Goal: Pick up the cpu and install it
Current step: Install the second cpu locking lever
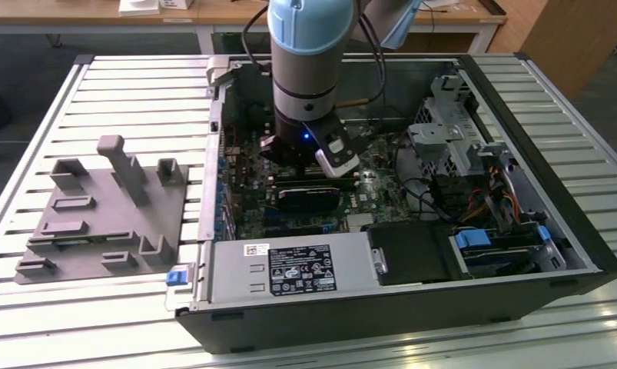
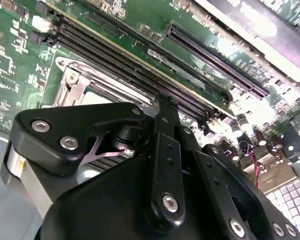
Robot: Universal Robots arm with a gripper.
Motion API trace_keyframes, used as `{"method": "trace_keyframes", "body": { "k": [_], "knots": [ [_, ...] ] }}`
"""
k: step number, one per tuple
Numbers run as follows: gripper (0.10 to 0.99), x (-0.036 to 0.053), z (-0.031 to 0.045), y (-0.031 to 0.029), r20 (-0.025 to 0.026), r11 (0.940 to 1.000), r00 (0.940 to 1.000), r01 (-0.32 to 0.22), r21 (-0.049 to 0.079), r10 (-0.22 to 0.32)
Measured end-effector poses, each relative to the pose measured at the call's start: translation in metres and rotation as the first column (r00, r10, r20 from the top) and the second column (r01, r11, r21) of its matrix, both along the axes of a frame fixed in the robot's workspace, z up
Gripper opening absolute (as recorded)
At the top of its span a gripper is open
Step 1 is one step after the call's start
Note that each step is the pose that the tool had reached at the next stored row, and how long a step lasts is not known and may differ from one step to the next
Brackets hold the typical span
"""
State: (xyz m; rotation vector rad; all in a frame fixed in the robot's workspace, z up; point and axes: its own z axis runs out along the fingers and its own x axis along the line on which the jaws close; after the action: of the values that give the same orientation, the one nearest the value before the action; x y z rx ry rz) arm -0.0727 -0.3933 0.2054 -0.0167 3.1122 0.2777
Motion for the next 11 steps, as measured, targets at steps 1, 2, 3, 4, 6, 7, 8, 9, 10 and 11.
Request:
{"method": "trace_keyframes", "body": {
  "k": [1, 2, 3, 4, 6, 7, 8, 9, 10, 11],
  "knots": [
    [0.106, -0.0004, -0.0008, 0.0, 0.0, 1.0, 1.0, 0.0, 0.007, 0.0],
    [0.106, -0.0007, -0.0017, 0.0, 0.0, 0.9999, 1.0, 0.0, 0.013, 0.0],
    [0.106, -0.0008, -0.0027, 0.0, 0.0, 0.9998, 1.0, 0.0, 0.019, 0.0],
    [0.106, -0.001, -0.0039, 0.0001, 0.0, 0.9997, 1.0, 0.0, 0.023, 0.0],
    [0.106, -0.0012, -0.0055, 0.0001, 0.0001, 0.9996, 1.0, 0.0, 0.028, 0.0],
    [0.106, -0.0015, -0.0059, 0.0, 0.0, 0.9995, 1.0, 0.0, 0.031, 0.0],
    [0.106, -0.0019, -0.0062, 0.0, -0.0001, 0.9994, 1.0, 0.0, 0.033, 0.0],
    [0.106, -0.0023, -0.0065, 0.0, -0.0001, 0.9993, 1.0, 0.0, 0.036, 0.0],
    [0.106, -0.0026, -0.0069, 0.0, -0.0001, 0.9992, 1.0, 0.0, 0.04, 0.0],
    [0.106, -0.0028, -0.0073, 0.0, 0.0, 0.9991, 1.0, 0.0, 0.043, 0.0]
  ]
}}
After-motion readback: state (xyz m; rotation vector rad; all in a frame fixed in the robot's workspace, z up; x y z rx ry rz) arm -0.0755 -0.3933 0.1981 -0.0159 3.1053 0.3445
